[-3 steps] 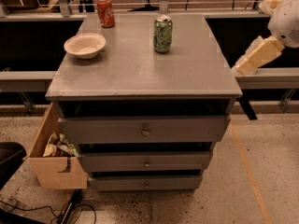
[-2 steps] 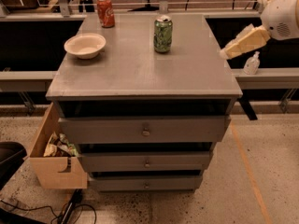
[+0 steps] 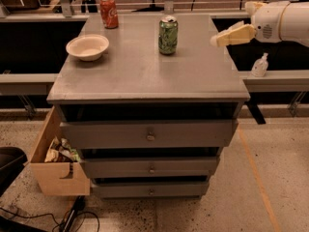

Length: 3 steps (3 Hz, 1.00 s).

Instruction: Place green can into paper bowl

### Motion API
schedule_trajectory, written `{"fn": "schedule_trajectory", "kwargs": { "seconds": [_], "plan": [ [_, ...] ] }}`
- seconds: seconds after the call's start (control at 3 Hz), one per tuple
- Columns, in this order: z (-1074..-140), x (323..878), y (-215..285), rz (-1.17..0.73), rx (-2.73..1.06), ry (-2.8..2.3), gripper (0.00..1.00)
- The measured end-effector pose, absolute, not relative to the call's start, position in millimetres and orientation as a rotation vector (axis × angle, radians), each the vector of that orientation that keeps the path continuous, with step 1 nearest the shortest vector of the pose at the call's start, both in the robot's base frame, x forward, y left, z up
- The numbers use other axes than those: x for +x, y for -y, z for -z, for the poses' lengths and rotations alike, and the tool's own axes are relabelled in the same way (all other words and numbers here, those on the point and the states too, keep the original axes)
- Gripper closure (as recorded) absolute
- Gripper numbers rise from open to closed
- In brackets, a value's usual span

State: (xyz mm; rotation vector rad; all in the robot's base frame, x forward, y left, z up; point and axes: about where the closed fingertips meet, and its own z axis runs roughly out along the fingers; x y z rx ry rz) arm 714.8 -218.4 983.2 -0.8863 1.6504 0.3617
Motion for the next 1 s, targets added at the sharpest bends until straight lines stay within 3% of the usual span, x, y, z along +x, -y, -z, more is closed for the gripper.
{"fn": "schedule_trajectory", "kwargs": {
  "seconds": [0.67,1.0],
  "plan": [
    [-972,716,211,-0.377,-0.834,-1.631,0.0],
    [-939,732,183,-0.442,-0.752,-1.595,0.0]
  ]
}}
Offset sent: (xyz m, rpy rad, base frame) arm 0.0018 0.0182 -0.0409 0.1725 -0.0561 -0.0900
